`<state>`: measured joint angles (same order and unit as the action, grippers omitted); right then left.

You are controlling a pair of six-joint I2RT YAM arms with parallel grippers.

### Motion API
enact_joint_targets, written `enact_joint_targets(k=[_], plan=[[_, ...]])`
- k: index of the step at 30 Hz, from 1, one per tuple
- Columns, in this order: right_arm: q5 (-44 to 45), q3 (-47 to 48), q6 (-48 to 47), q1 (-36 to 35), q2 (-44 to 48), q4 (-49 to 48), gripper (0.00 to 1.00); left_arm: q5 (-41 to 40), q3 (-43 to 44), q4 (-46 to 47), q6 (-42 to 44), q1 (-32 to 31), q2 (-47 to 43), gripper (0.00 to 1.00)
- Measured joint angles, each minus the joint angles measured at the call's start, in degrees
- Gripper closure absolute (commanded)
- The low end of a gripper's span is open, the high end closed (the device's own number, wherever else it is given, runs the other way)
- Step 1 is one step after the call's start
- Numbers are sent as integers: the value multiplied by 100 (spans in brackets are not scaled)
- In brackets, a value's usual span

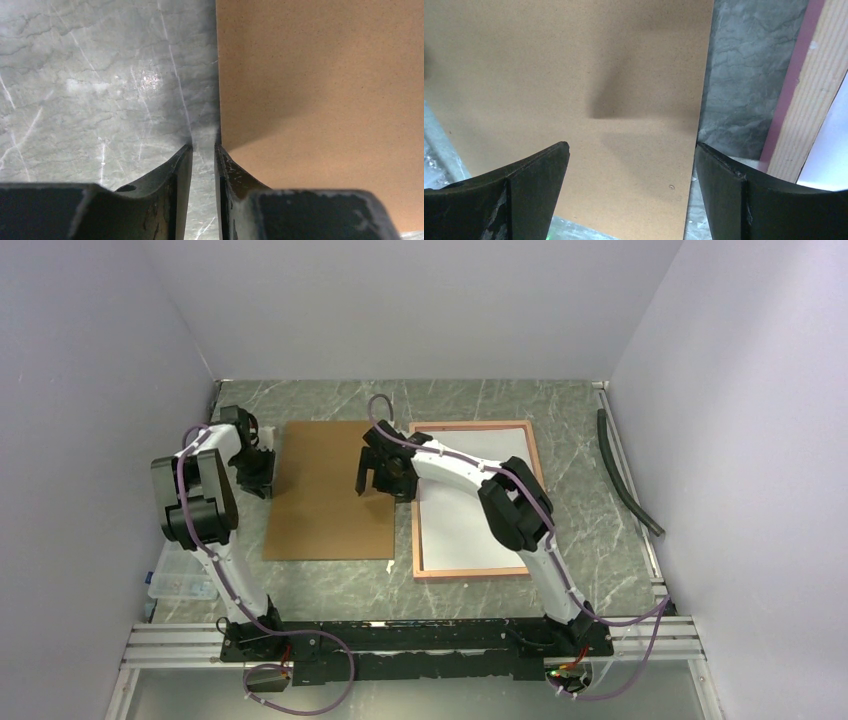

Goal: Put the photo into the frame

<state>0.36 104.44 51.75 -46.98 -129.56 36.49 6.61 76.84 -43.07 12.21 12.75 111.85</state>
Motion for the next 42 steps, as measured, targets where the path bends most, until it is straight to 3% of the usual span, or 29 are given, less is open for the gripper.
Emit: enact_joint_targets(k=[12, 20, 33, 38, 42], plan=[[-828, -422, 343, 291, 162, -555, 3, 2, 203, -186, -7, -55, 179, 78], [-1893, -1233, 761, 527, 446, -1659, 7, 9, 387, -304, 15, -15, 332, 95], [-3040, -2365, 1580, 721, 1550, -3783, 8, 11, 645, -201, 129, 39, 522, 97], [-3532, -2428, 2033, 442, 1751, -5678, 9, 1287, 586, -402, -98, -251, 527, 97], [-3816, -2428, 2205, 238, 1751, -6192, 12, 2063, 413, -656, -240, -533, 575, 97]])
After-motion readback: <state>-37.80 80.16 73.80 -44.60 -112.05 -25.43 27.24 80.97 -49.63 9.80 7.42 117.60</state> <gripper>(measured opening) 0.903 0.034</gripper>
